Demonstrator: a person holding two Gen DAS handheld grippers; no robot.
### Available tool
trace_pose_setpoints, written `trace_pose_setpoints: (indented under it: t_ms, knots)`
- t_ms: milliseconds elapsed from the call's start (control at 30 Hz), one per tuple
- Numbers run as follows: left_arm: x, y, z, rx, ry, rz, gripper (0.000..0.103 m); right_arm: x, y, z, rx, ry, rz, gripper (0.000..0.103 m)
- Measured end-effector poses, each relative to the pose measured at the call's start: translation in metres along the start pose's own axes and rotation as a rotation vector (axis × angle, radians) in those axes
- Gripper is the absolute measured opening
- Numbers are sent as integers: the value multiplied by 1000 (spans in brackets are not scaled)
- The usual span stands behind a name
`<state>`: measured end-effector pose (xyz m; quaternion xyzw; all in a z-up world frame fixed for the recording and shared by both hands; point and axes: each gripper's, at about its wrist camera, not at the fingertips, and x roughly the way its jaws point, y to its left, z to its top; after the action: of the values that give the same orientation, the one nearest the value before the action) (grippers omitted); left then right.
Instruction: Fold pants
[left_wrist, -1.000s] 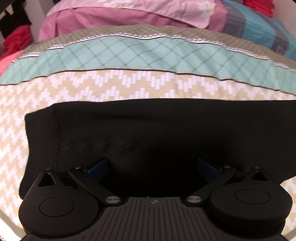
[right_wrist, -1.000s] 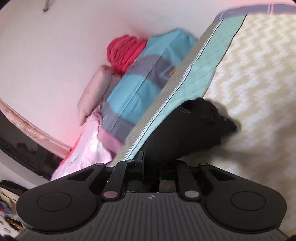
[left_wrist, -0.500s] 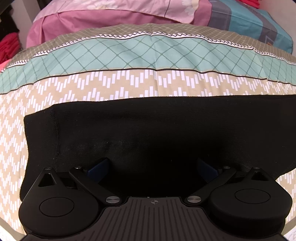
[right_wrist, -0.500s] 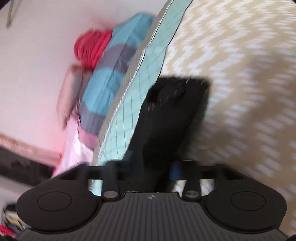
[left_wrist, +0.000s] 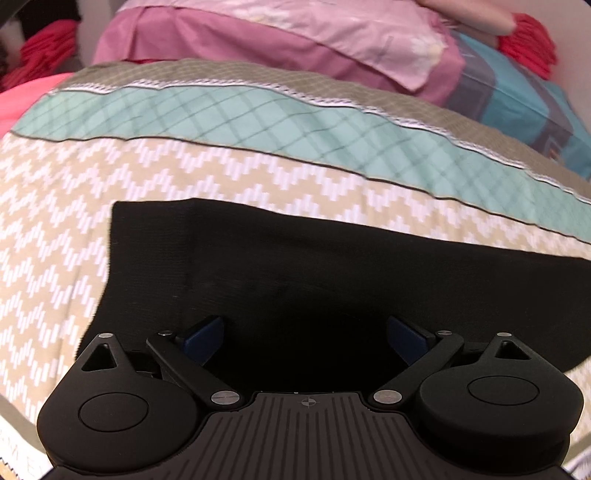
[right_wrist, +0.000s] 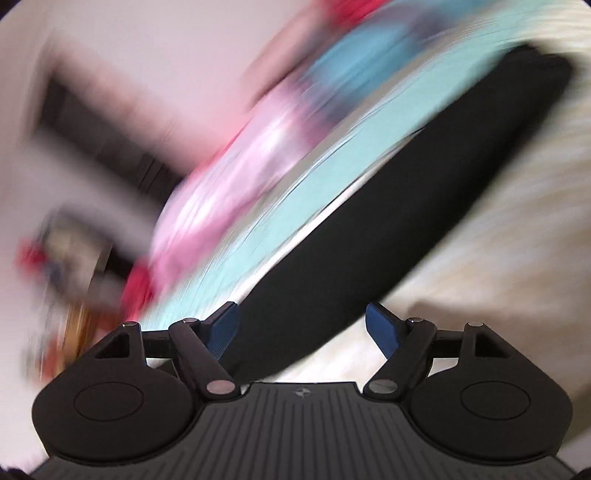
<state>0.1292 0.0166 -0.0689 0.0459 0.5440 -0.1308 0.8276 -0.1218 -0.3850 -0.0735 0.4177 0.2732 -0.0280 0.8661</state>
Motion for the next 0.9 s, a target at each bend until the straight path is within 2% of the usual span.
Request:
trace_pose_setpoints:
  t_ms: [67, 133, 267, 367, 433, 533, 567, 600, 633, 667, 733, 833, 900]
  knots:
    - [8, -2, 1, 7, 18, 60, 103, 31, 37, -21, -110, 128, 98, 80]
    - [16, -3, 0, 27, 31, 83, 103, 59, 67, -42, -180, 234, 185, 79]
    - [20, -11, -5, 95, 36, 130, 103, 107, 111, -77, -336, 361, 233, 76]
    - [20, -13, -8, 114, 43, 147, 103, 137, 121, -85, -368, 394, 244, 72]
    - [21, -15, -7, 116, 49, 159, 103, 151, 124, -82, -377, 366, 255, 72]
    - [22, -19, -8, 120, 49, 177, 103, 163, 114, -81, -257, 348, 312, 73]
    - [22, -19, -8, 121, 48, 182, 103, 166, 112, -83, -224, 386, 350, 73]
    - [22, -19, -8, 122, 47, 183, 103, 171, 112, -86, -216, 467, 401, 73]
    - [21, -20, -10, 123, 47, 183, 103, 175, 115, -92, -237, 550, 441, 74]
    - [21, -21, -10, 125, 48, 181, 103, 171, 121, -96, -303, 563, 446, 75]
    - [20, -22, -11, 130, 44, 182, 103, 170, 126, -92, -350, 563, 426, 74]
    - [21, -23, -11, 134, 41, 187, 103, 177, 112, -73, -240, 457, 388, 72]
    - [21, -24, -13, 137, 42, 187, 103, 184, 108, -75, -187, 464, 421, 73]
